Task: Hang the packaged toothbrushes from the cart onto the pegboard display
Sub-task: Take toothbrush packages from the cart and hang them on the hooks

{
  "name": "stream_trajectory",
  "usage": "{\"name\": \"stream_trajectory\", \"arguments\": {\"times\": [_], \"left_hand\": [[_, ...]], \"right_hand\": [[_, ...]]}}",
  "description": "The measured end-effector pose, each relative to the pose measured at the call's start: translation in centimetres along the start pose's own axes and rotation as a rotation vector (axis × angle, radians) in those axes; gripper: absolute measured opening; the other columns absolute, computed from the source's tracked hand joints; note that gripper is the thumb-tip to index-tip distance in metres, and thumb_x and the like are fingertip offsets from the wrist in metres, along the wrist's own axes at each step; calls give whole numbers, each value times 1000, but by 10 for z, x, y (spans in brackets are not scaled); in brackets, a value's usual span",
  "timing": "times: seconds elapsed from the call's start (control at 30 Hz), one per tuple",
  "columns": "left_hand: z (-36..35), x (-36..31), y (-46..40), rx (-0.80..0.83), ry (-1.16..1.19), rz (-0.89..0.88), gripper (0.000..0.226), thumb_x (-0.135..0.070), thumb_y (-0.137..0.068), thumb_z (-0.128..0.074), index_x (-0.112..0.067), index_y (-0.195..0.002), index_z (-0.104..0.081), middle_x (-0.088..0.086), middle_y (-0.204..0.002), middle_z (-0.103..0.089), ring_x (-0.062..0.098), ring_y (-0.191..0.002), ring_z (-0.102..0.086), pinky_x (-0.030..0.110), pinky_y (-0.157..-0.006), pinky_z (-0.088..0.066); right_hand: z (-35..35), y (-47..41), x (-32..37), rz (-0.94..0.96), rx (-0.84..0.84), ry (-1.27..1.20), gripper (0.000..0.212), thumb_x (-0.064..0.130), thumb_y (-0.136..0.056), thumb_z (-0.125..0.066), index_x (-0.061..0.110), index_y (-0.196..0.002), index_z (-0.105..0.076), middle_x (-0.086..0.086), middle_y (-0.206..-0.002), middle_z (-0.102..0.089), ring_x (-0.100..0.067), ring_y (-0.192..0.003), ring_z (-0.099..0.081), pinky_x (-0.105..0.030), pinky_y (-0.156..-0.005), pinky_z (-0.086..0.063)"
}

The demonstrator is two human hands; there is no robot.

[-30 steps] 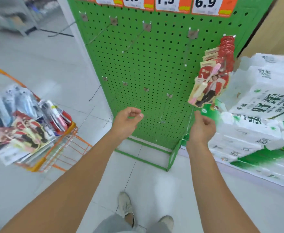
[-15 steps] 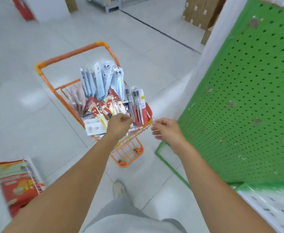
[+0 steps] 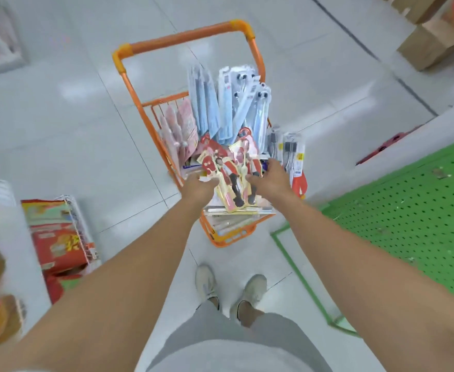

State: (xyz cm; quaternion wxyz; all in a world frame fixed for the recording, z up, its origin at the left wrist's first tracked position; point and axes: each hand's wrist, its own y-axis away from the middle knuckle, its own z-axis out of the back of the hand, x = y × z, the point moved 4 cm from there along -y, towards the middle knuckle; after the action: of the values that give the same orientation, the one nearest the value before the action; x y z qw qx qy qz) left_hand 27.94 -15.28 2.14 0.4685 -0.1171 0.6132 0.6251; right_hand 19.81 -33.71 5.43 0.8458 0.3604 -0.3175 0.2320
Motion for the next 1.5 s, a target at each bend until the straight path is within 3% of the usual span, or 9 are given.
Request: {"name": "stream_trajectory", "arguments": {"times": [0.13, 0.37, 0.53, 0.63, 0.73, 0.9, 1.1, 1.27, 1.5], "left_hand": [[-25, 3, -17, 13, 105, 74, 75, -30, -88, -76, -12, -148, -35, 0, -133, -46, 31, -124, -54, 50, -105, -48], [-44, 8, -42, -106, 60, 76, 50, -24, -86, -78, -18, -125, -48, -6, -107, -52, 17, -95, -51, 29, -80, -42], [-44, 6, -55, -173, -13, 64, 41, -29, -77, -85, -14, -111, -67, -3, -104, -71, 18, -94, -67, 22, -64, -45], [-45, 6, -57, -171, 14, 89, 33, -26, -79, -83, -13, -106, -69, 1, -103, -72, 19, -90, -67, 22, -61, -43], [-45, 1, -47, -98, 88, 83, 35, -20, -82, -81, -14, -113, -65, -3, -102, -70, 11, -88, -65, 23, -64, -45], [-38, -10, -18, 42, 106, -32, 37, -12, -82, -79, -13, -117, -67, 0, -107, -74, 19, -99, -70, 37, -90, -56], [-32, -48, 12, 194, 71, -224, 15, -11, -85, -77, -19, -95, -72, -5, -93, -77, 5, -82, -72, 23, -74, -53], [-71, -75, 37, 441, 92, -276, 14, -15, -91, -71, -19, -104, -74, 4, -101, -76, 23, -93, -73, 40, -84, -55], [-167, -84, 136, 739, -39, -370, 9, -9, -90, -71, -11, -99, -73, 5, -95, -77, 23, -87, -74, 34, -74, -56]], "right_hand": [[-9, -36, -10, -49, -26, 39, 74, 36, -82, -81, 11, -140, -44, -11, -128, -61, -30, -113, -63, -39, -86, -54], [-25, -68, -22, -121, -36, 1, 69, 33, -80, -83, 13, -131, -42, -7, -108, -61, -30, -96, -67, -50, -84, -59], [-25, -76, -25, -149, -76, -92, 44, 23, -85, -79, 18, -112, -44, -3, -97, -61, -27, -90, -68, -41, -80, -59], [-20, -76, -20, -112, -45, -99, 12, 16, -92, -73, 12, -97, -62, 2, -82, -61, -17, -77, -61, -30, -73, -48], [-10, -70, -11, -46, -15, -111, 16, 13, -93, -69, -2, -89, -71, -3, -77, -64, -17, -74, -58, -30, -72, -46], [13, -44, 3, 55, -68, -119, 14, 15, -98, -63, 5, -92, -69, 2, -77, -63, -14, -72, -55, -25, -66, -45], [57, -4, 5, 194, -217, -108, 10, 20, -98, -61, 16, -93, -69, 11, -84, -67, -12, -82, -62, -26, -70, -45], [123, 43, -20, 201, -314, -250, 13, 12, -97, -62, 22, -93, -70, 13, -82, -68, -5, -70, -60, -18, -65, -48], [211, 144, -88, 133, -306, -435, 12, 7, -97, -62, 11, -101, -73, -15, -90, -72, 0, -55, -53, -10, -54, -41]]}}
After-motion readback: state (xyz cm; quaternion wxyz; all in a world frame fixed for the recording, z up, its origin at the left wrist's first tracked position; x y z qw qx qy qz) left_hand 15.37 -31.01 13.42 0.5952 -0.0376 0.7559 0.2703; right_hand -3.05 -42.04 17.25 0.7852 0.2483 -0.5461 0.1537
